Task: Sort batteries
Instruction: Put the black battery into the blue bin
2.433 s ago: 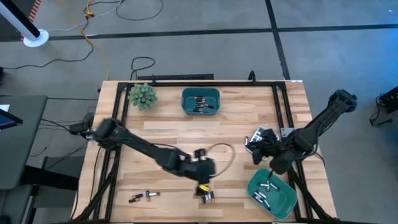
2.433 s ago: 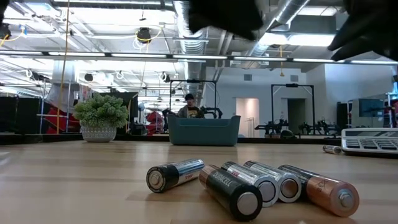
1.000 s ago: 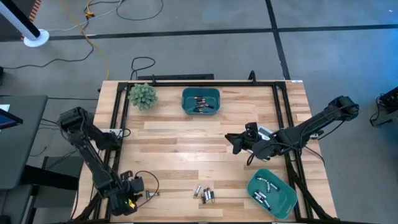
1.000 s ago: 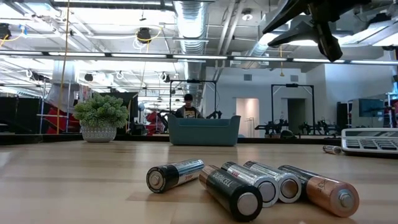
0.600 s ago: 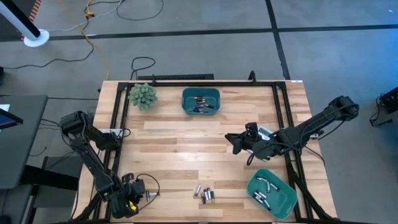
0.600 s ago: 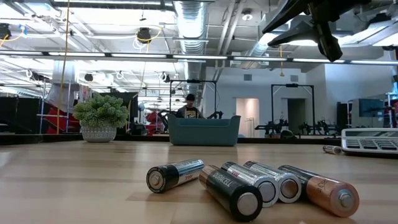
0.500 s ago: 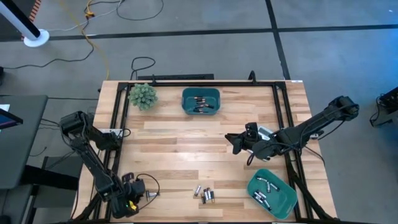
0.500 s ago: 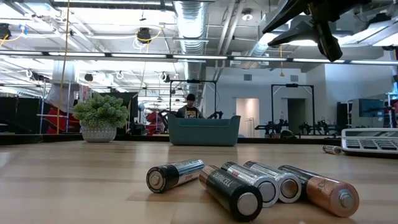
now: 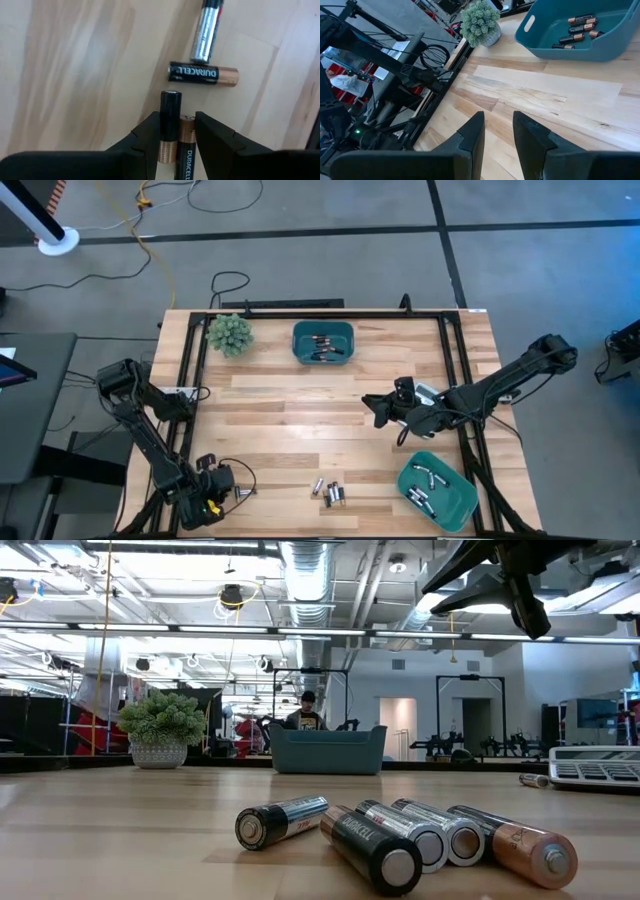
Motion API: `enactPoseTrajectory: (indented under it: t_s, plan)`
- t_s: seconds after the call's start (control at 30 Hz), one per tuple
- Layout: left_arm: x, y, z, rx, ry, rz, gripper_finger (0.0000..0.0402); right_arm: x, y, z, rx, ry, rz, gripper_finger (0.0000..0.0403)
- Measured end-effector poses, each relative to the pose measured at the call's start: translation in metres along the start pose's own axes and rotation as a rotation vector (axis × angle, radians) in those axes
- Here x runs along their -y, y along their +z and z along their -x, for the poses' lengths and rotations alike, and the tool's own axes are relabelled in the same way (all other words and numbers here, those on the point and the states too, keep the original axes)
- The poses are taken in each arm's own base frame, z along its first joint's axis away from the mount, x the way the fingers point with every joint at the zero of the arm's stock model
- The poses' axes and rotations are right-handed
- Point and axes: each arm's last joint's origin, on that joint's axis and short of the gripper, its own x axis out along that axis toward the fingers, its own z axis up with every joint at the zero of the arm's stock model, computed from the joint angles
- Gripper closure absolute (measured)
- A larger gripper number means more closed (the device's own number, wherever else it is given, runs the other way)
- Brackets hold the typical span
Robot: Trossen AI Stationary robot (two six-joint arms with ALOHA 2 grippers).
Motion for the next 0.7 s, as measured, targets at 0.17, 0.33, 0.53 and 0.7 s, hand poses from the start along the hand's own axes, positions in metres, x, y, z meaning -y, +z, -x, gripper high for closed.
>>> enactPoseTrajectory:
  t_s: [0.17,0.33,0.53,0.7]
  plan:
    - [-0.005,0.000,0.000,0.023,0.050,0.007,0.0290,0.000,0.000,0.000,0.000,0.000,0.000,0.0285]
    - [-0.005,0.000,0.000,0.028,0.054,0.006,0.0290,0.000,0.000,0.000,0.000,0.000,0.000,0.0285]
    - [-0.010,0.004,0.010,0.088,0.054,0.008,0.0290,0.000,0.000,0.000,0.000,0.000,0.000,0.0285]
    - [-0.017,0.004,0.014,0.080,0.104,0.014,0.0290,0.000,0.000,0.000,0.000,0.000,0.000,0.0285]
